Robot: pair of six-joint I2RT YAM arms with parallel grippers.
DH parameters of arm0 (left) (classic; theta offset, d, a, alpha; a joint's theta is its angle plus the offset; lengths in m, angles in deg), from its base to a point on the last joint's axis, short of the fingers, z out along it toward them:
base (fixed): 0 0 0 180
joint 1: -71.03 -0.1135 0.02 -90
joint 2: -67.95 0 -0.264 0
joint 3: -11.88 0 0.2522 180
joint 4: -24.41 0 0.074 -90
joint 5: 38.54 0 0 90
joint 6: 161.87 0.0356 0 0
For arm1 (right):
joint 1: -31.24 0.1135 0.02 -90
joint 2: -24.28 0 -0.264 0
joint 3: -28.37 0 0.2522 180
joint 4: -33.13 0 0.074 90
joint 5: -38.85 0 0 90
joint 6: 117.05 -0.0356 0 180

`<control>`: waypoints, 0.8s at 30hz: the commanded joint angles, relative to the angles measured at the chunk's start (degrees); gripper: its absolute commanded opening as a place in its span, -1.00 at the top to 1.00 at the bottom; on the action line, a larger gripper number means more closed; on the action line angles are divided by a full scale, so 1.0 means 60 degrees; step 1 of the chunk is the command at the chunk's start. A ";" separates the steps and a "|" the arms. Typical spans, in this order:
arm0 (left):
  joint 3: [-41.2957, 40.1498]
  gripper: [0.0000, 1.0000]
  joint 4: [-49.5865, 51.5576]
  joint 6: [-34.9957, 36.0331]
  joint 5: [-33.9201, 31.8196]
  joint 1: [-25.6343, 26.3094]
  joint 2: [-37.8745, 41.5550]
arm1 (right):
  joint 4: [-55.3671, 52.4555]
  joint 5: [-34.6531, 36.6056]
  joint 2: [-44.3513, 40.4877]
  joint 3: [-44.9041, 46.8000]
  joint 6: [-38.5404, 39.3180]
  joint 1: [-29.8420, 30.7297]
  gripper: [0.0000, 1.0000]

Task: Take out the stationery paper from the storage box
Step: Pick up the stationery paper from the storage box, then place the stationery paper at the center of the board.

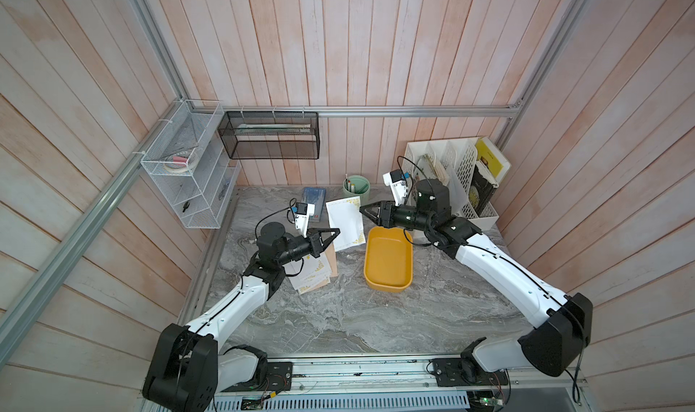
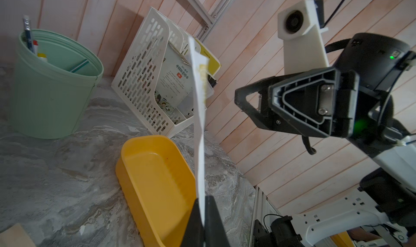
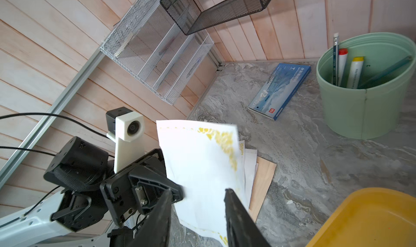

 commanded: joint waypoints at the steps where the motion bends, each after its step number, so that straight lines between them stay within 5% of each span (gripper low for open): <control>1: -0.0220 1.00 0.1627 0.0564 -0.1172 -0.0332 0.0599 | -0.0278 0.0456 -0.0393 0.0225 0.0155 -0.0271 0.15; 8: -0.1060 1.00 0.2531 0.0317 -0.1681 -0.1159 0.1238 | -0.0289 0.0574 -0.0600 0.0605 0.0117 -0.0600 0.13; 24: -0.1501 1.00 0.2893 -0.0054 -0.2490 -0.1403 -0.0280 | -0.0452 0.0808 -0.0366 0.0750 0.0209 -0.0723 0.11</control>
